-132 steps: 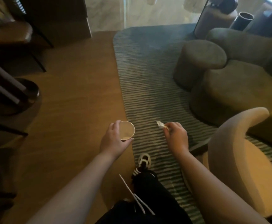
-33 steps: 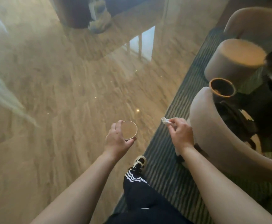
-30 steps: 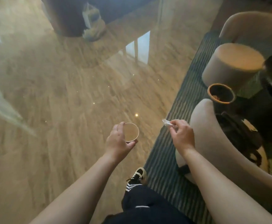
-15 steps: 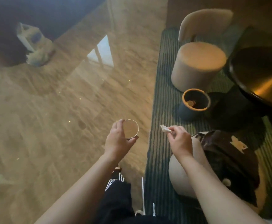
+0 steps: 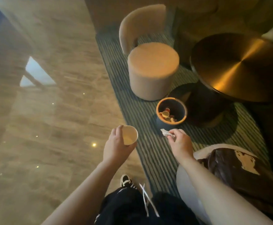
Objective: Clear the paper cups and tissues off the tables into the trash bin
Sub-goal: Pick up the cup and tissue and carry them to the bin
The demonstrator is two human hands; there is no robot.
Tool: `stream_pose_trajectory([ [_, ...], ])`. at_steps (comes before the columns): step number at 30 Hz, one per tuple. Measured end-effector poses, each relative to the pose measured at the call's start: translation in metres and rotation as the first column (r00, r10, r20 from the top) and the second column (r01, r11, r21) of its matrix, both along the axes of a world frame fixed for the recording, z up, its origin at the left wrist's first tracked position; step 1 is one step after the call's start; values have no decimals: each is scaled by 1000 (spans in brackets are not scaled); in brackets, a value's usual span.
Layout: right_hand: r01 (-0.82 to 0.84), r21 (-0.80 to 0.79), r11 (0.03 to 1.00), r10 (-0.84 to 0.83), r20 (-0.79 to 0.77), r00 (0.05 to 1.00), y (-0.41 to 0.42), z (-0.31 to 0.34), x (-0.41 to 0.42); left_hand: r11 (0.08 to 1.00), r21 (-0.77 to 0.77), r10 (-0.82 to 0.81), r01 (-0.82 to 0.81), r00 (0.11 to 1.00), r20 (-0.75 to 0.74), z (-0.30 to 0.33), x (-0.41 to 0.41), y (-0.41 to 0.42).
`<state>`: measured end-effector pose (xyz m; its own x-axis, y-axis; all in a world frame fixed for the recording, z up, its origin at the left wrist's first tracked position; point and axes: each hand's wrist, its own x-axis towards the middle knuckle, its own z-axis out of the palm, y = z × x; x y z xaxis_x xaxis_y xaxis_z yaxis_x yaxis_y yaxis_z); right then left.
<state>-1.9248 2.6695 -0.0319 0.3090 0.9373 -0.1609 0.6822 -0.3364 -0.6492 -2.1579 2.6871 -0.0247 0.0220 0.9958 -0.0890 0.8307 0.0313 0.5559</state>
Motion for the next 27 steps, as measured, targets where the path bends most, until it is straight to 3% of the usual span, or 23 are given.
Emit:
stream_pose_trajectory([
  [11,378,-60,924,-380,-41,924,131,-48,59,916,-73,-397,394,917,-34,-34,96,246],
  [19,552,-163,818,-561,-12,828,217,-81,118,726,-229,-673,648,738,-49,-78,194,375],
  [27,700,-223,679,-717,5,697,257,-93,136,553,-367,-813,748,581,-39,-118,271,438],
])
